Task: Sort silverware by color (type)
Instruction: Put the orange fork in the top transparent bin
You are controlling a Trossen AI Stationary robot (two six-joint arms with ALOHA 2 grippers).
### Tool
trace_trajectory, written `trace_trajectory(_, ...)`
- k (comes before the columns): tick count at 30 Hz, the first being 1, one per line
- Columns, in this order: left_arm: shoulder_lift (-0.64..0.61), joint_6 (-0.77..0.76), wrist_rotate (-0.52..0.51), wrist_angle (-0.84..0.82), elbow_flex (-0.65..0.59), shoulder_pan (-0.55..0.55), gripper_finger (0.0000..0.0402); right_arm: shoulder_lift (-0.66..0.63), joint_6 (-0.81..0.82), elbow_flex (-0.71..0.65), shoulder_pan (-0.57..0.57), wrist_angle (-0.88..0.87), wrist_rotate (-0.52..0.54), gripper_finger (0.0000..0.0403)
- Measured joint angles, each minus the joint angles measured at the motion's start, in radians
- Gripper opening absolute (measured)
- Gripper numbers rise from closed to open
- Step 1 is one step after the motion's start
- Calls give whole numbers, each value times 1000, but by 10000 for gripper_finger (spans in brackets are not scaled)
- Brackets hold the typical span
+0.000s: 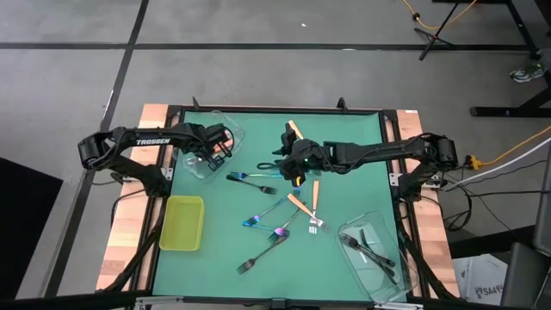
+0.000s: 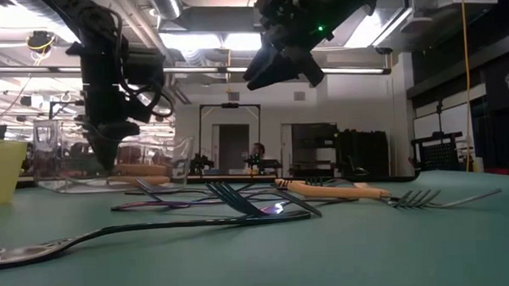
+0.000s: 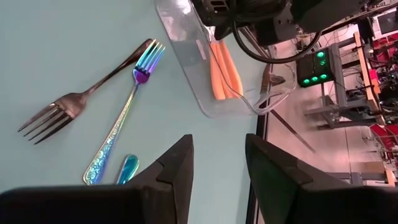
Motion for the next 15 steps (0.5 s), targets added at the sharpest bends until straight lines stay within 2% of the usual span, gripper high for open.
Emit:
trace_trajectory(10,1,3,3,12,-3,0,1,0,0,0,0,-1,1,140)
trace_trajectory(15,1,3,2,12,-3,0,18,0,0,0,0,-1,1,140)
